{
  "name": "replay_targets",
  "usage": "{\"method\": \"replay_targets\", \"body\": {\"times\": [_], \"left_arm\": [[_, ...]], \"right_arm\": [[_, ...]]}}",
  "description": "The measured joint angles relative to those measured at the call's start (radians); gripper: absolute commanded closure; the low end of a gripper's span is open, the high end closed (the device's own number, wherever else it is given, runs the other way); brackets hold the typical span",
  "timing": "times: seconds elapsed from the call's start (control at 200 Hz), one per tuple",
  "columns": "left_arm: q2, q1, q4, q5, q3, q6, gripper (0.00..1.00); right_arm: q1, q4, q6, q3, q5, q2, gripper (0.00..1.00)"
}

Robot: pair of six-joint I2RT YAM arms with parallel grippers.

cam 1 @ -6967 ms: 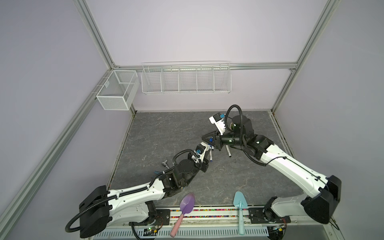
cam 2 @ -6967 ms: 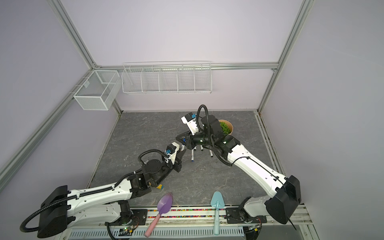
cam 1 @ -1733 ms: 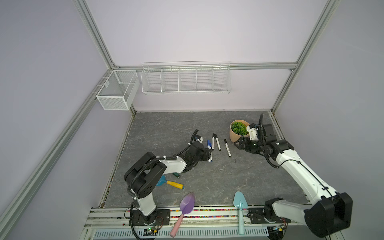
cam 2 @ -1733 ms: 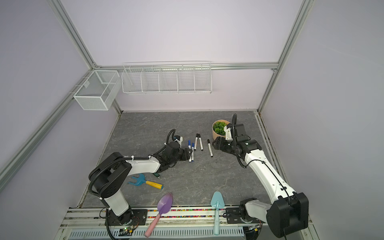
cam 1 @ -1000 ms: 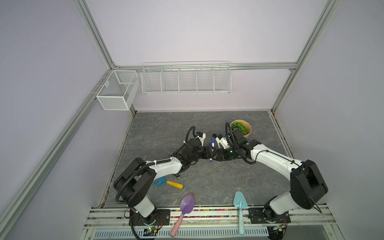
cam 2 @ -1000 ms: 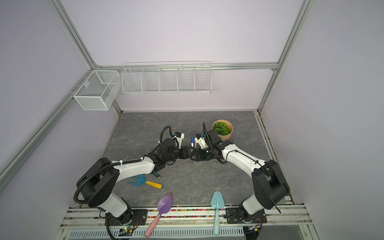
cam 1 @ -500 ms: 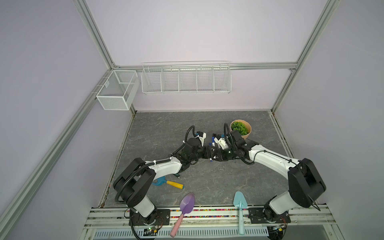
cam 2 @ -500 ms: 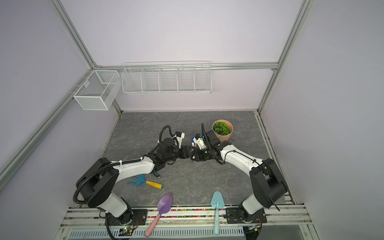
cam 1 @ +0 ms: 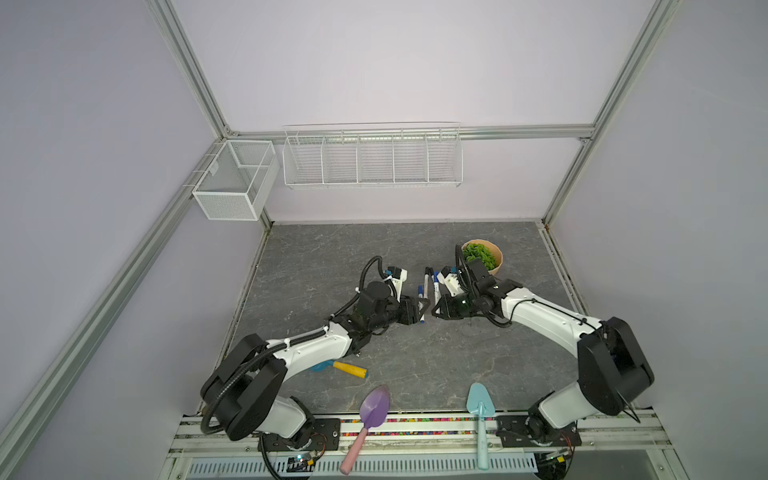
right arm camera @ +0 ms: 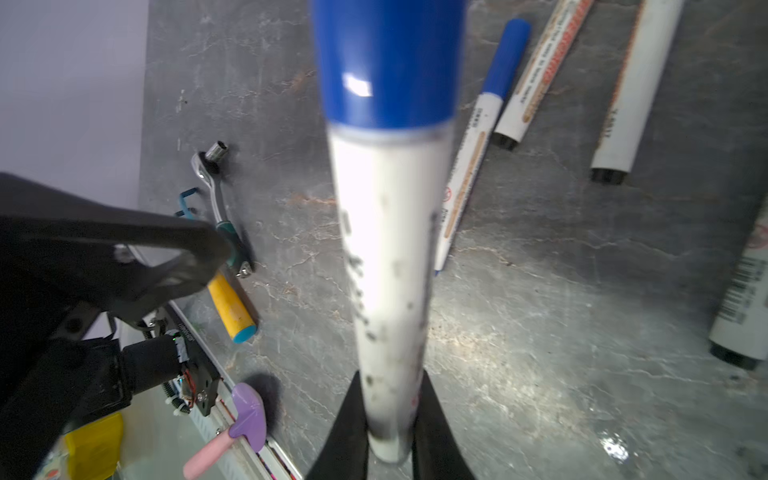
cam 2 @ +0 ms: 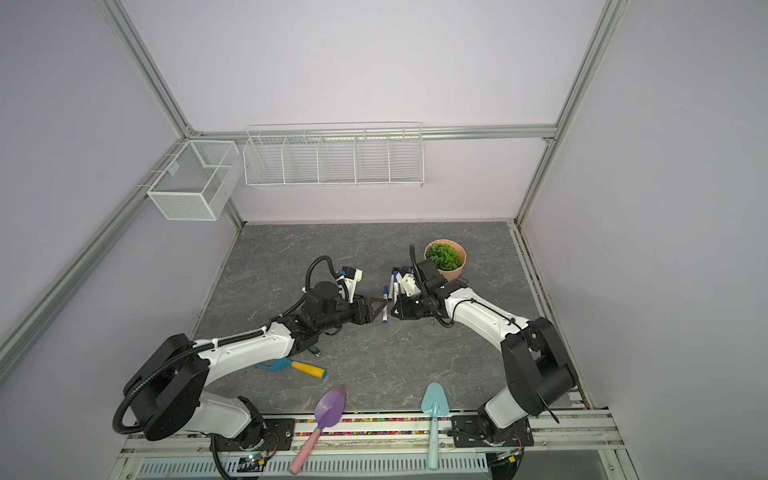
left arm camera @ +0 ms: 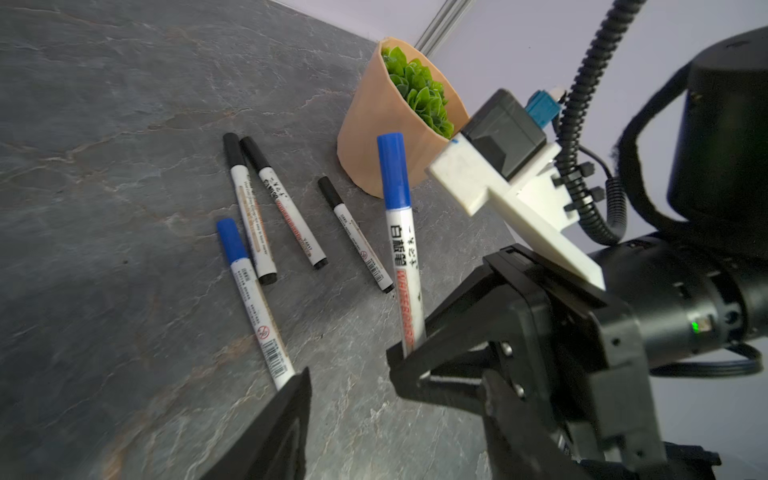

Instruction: Insert the pens into the pen caps

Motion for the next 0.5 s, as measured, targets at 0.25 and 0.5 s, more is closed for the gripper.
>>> {"method": "replay_targets", "body": {"times": [0.25, 0.5], "left_arm": [[-0.167, 0.002, -0.203, -0.360, -0.027, -0.001, 0.35], [-0.268, 0.002, -0.283, -0.519, -0.081, -0.004, 0.35]], "right_arm": [[-0.018, -0.099, -0.013, 0.068, 0.076, 0.147, 0.86], [-0.050, -0.146, -0.030, 0.136, 0.112, 0.289, 0.83]]}}
